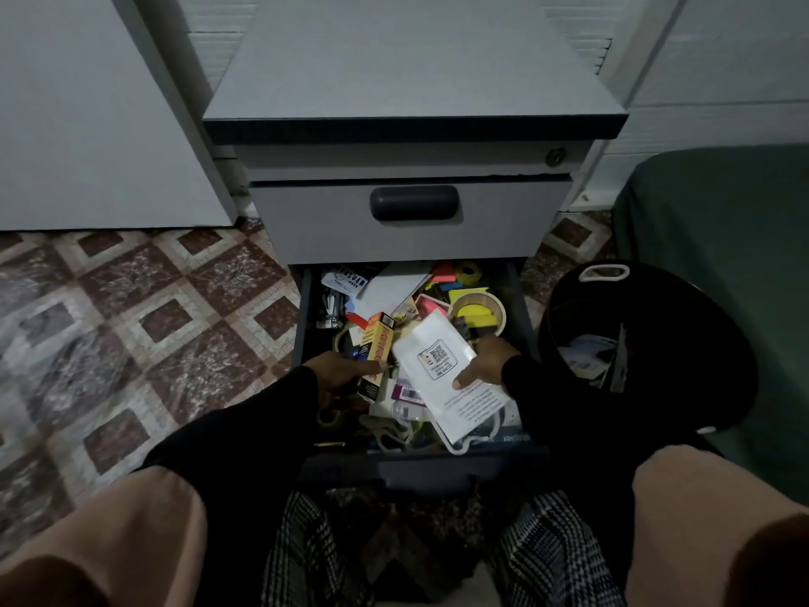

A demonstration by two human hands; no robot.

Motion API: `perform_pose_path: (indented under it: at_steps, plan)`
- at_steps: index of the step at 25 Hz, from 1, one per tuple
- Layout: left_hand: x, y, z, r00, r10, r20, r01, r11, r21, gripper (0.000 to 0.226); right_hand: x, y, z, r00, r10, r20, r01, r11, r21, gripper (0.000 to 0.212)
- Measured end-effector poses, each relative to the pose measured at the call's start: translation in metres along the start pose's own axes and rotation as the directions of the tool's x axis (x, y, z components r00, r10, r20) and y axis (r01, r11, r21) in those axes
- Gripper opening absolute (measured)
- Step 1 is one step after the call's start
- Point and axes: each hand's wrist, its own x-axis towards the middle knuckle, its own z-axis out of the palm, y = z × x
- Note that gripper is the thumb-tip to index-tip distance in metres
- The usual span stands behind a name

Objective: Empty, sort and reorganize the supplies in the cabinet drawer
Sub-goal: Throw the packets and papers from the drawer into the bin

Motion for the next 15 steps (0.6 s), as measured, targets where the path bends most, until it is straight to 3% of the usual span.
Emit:
perform_pose_path:
  at_steps: [3, 5, 7, 11, 15]
  plan:
    - [-0.001, -0.001, -0.005, 0.999, 0.005, -0.045, -0.003, 0.999, 0.035, 0.015, -0.001, 0.009, -0.016, 0.998, 0.026, 0.058, -0.037, 0.979, 0.199, 0.046]
    - [-0.004, 0.0, -0.008, 0.997, 0.005, -0.081, 0.001, 0.997, 0.08, 0.033, -0.005, 0.015, -0.028, 0.999, 0.03, 0.038, -0.038, 0.97, 0.239, 0.044]
    - [-0.013, 0.004, -0.009, 0.99, 0.019, -0.138, 0.001, 0.99, 0.143, 0.034, -0.013, 0.019, -0.038, 1.0, 0.029, 0.004, -0.03, 0.973, 0.229, 0.045]
    - [-0.029, 0.01, -0.007, 0.953, 0.192, -0.234, -0.098, 0.927, 0.363, 0.019, -0.041, 0.019, -0.053, 0.994, -0.013, -0.105, 0.04, 0.965, 0.26, 0.042]
    - [-0.049, 0.024, 0.007, 0.923, 0.323, -0.21, -0.24, 0.908, 0.343, 0.023, -0.066, 0.018, -0.065, 0.981, -0.05, -0.187, 0.095, 0.966, 0.241, 0.041]
